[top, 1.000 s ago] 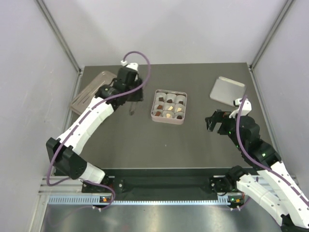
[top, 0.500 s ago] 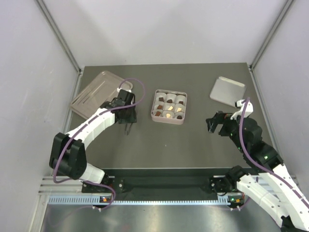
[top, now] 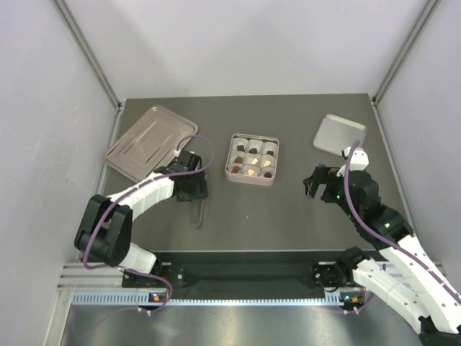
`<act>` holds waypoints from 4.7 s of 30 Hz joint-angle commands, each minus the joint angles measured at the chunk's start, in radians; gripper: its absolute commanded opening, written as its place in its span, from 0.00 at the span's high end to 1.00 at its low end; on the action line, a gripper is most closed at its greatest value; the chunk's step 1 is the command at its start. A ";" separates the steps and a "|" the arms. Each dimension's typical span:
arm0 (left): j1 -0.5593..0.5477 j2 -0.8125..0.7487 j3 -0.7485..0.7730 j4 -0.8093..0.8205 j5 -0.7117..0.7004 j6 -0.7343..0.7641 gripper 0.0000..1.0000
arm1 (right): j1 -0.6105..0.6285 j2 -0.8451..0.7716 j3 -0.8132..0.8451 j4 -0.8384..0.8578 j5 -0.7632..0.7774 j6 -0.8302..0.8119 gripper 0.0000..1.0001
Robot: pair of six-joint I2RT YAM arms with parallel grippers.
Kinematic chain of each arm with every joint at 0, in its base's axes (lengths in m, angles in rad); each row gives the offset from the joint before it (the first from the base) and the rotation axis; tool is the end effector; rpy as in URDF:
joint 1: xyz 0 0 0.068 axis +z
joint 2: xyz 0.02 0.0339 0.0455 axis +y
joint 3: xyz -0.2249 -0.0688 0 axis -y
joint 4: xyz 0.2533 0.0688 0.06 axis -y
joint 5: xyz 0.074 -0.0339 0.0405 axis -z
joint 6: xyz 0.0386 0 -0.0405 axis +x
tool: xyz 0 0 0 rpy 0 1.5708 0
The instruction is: Pack the chocolate
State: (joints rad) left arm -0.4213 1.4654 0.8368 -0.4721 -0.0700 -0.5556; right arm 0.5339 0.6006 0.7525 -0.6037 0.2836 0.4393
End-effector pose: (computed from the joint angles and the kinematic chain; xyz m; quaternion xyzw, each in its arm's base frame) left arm 0.2634 -0.1151 0.1364 -0.0733 0.9692 -0.0792 0.2215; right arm 0.1567 0.0801 0.2898 0.0353 0.8416 0.1398 0.5205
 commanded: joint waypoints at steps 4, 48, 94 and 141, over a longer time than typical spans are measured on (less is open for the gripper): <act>-0.005 0.038 -0.015 0.116 0.064 -0.006 0.29 | 0.001 0.082 0.041 0.016 0.014 0.035 0.00; -0.020 -0.700 -0.117 0.105 0.185 0.072 0.01 | -0.371 1.516 1.028 0.085 0.184 -0.045 0.63; -0.020 -0.626 0.047 -0.013 0.167 0.069 0.01 | -0.453 1.371 1.056 0.079 -0.247 -0.179 1.00; 0.342 0.124 0.272 2.169 0.846 -1.140 0.07 | 0.086 0.737 0.820 1.085 -0.851 0.845 1.00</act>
State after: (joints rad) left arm -0.0849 1.5558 1.0351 1.2213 0.7967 -1.6032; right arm 0.5903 1.3746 1.5566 0.3729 -0.5613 1.2552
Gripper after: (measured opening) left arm 0.928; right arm 0.009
